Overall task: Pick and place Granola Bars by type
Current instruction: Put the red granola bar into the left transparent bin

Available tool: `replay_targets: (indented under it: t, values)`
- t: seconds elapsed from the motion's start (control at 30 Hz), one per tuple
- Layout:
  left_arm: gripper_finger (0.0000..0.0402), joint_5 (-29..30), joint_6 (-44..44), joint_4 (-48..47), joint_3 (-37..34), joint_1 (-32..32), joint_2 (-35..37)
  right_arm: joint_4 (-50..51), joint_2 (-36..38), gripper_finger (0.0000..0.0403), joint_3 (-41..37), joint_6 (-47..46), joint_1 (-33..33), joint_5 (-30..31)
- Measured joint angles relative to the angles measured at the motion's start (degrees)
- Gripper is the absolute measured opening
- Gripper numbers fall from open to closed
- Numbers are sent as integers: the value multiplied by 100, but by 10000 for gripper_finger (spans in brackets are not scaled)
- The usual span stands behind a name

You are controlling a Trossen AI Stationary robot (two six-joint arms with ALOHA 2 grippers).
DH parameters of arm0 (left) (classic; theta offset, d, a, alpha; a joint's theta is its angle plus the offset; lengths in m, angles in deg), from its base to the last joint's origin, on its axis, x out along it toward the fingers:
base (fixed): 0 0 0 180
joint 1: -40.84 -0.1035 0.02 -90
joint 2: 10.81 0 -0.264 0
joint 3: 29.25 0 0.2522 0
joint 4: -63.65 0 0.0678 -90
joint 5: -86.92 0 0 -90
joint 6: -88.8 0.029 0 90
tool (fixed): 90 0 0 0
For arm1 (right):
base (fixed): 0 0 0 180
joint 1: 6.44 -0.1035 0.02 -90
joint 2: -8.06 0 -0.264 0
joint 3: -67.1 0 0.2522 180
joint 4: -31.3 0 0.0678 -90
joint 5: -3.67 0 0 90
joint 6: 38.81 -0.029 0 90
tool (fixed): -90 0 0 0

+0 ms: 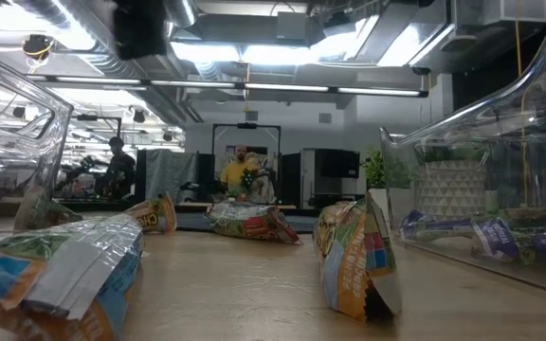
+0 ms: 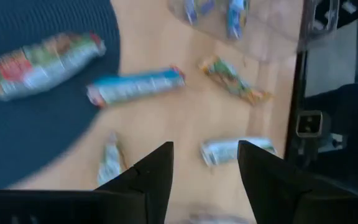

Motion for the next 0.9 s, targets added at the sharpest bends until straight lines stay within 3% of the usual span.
replay_targets:
  t: [0.27, 0.5, 0.73, 0.9]
  values:
    - [173, -801, 1630, 761, 2, -1365, -579, -61, 0, 184, 0, 544, 0, 4]
    - [181, -1394, 2658, 941, 4, -2076, -1387, -26, 47, 184, 0, 756, 112, 7]
    - [239, -1371, 3652, 958, 4, -2495, -1827, 28, 232, 184, 0, 736, 431, 11]
    - [278, -884, 4336, 972, 2, -2609, -2143, 33, 230, 184, 0, 740, 555, 11]
